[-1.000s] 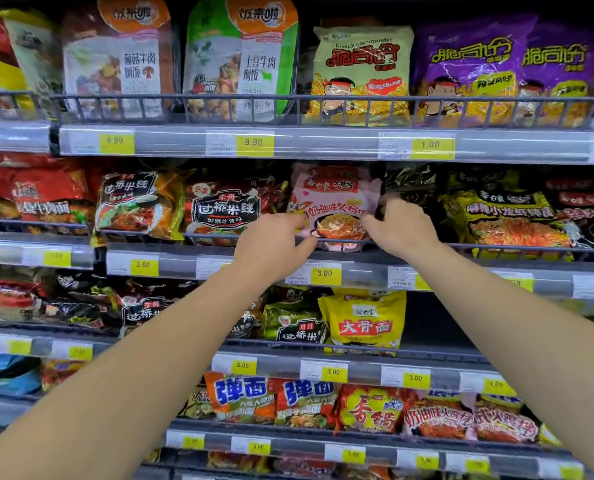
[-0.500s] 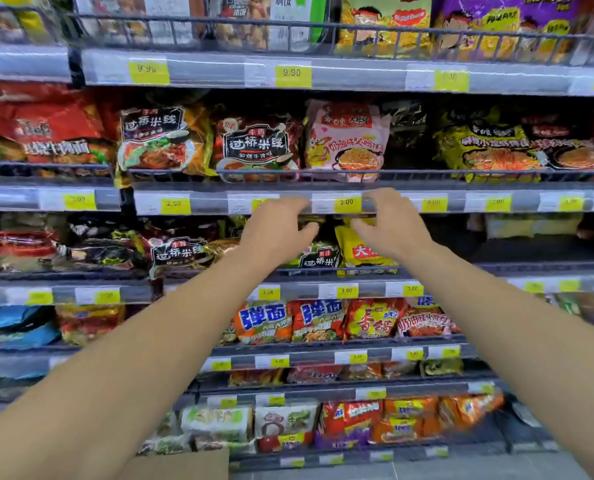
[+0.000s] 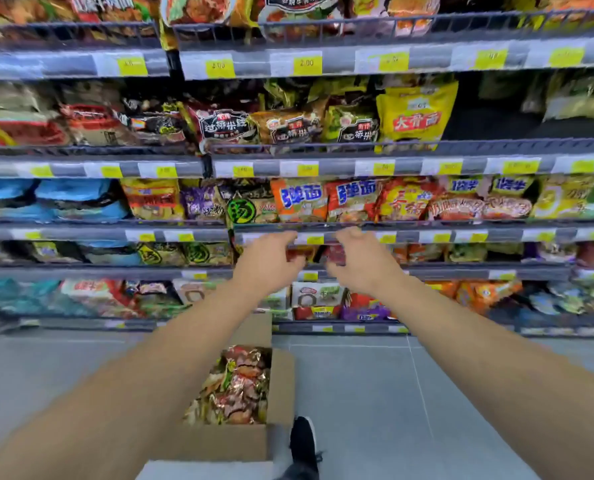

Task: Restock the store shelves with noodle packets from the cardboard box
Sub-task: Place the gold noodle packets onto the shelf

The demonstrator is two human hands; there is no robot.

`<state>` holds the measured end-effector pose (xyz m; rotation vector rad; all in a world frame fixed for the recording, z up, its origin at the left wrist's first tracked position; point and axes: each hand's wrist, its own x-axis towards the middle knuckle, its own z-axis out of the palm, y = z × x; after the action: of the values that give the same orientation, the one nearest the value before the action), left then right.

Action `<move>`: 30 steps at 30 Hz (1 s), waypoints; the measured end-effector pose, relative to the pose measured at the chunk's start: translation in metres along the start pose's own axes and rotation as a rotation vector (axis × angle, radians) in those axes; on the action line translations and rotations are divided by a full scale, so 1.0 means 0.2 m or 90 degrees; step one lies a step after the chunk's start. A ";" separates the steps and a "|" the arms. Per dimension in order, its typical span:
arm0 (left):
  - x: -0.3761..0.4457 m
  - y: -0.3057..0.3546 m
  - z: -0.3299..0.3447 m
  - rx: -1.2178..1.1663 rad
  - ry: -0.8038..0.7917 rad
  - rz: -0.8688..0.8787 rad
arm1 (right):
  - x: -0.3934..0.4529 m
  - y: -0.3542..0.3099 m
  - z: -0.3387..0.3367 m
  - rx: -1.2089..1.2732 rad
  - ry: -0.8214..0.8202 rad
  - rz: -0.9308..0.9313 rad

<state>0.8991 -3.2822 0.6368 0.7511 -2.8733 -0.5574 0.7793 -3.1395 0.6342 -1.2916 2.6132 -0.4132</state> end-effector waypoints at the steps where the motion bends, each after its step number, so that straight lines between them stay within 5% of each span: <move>1: -0.06 -0.04 0.04 0.011 -0.021 -0.007 | -0.04 -0.02 0.07 0.004 -0.014 0.000; 13: -0.68 -0.75 0.40 -0.044 -0.190 -0.145 | -0.24 -0.43 0.85 0.046 -0.227 0.020; 30: -0.73 -2.20 0.85 -0.149 -0.403 -0.238 | 0.09 -1.14 2.12 0.076 -0.393 0.186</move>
<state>1.1893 -3.5114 0.3089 1.2709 -3.1136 -1.3733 1.0637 -3.3551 0.3099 -0.8087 2.1585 -0.0928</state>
